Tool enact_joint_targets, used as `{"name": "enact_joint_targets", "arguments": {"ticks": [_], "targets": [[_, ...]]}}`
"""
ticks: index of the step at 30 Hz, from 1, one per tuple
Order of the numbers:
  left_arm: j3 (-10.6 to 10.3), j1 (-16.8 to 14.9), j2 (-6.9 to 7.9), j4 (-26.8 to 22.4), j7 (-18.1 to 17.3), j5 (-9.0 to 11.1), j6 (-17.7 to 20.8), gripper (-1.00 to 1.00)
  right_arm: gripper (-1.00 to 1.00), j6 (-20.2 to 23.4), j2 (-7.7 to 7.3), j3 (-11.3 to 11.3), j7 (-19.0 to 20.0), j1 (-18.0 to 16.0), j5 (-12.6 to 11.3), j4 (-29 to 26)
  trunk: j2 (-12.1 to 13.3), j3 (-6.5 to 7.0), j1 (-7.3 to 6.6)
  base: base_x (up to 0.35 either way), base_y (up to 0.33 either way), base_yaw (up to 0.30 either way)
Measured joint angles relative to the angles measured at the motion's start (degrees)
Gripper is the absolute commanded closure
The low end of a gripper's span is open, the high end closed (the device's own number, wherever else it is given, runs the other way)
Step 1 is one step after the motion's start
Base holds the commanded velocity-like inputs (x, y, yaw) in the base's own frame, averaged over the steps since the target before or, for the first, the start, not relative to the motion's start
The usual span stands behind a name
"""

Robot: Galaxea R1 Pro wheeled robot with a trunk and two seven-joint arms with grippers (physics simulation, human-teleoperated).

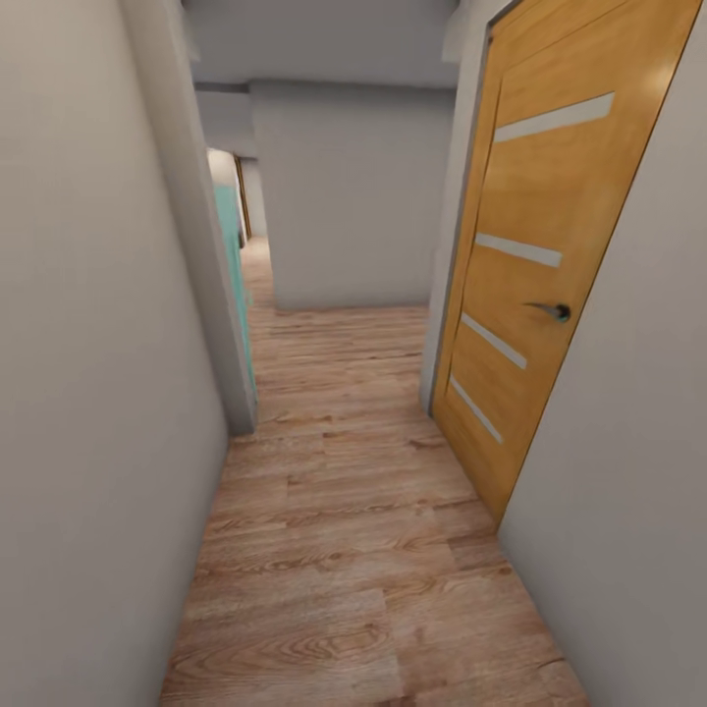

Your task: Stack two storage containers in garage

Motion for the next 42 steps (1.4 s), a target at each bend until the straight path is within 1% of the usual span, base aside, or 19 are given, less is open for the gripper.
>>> {"name": "enact_joint_targets", "arguments": {"ticks": [9, 42], "targets": [[0.0, 0.0, -0.07, 0.0, 0.0, 0.0, 0.0, -1.0, -1.0, 0.0, -0.35, 0.1, 0.0, 0.0, 0.2, 0.0, 0.0, 0.0, 0.0, 0.324, 0.0, 0.0], [0.0, 0.0, -0.17, 0.0, 0.0, -0.1, 0.0, -1.0, -1.0, 0.0, -0.37, 0.1, 0.0, 0.0, 0.2, 0.0, 0.0, 0.0, 0.0, 0.314, 0.0, 0.0]]}}
